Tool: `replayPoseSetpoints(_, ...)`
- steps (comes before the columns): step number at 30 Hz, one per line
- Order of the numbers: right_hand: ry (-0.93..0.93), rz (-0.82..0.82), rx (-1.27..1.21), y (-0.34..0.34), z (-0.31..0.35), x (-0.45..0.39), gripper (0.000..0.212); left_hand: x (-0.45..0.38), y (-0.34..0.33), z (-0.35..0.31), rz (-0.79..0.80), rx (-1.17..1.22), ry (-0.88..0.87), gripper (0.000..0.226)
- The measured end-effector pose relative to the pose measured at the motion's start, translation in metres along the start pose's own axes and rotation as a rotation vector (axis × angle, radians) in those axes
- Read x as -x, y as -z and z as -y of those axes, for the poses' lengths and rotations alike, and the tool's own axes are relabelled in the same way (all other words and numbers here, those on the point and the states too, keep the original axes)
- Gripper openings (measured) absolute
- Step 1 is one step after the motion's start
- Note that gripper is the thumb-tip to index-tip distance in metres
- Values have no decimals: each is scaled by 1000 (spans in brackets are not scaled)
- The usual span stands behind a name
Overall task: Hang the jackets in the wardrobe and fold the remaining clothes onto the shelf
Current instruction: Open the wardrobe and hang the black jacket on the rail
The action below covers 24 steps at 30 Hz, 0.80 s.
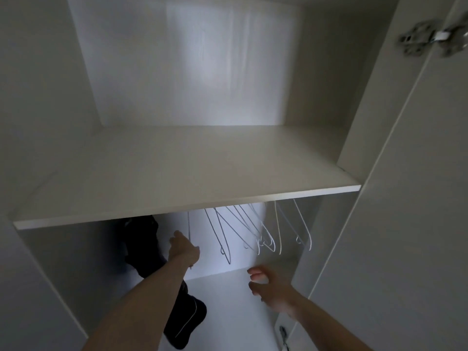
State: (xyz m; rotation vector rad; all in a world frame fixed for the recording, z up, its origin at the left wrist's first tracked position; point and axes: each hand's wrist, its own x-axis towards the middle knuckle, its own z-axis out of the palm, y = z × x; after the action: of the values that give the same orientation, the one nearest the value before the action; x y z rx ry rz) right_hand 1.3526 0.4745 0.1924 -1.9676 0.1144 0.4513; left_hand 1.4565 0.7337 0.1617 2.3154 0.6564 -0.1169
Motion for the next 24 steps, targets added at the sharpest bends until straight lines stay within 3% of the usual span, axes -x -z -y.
replayPoseSetpoints(5, 6, -43, -2, 12, -13, 13, 25, -6, -8, 3, 99, 381, 78, 32)
replayPoseSetpoints(8, 8, -59, 12, 17, -22, 23, 25, 1, -7, -1, 90, 546, 91, 12)
replayPoseSetpoints(16, 10, -51, 8, 22, -33, 62, 27, 37, 1, -3, 84, 673, 17, 9)
replayPoseSetpoints(24, -22, -4, -18, 31, -77, 138, 23, 170, -29, 48, 168, 633, -24, 5)
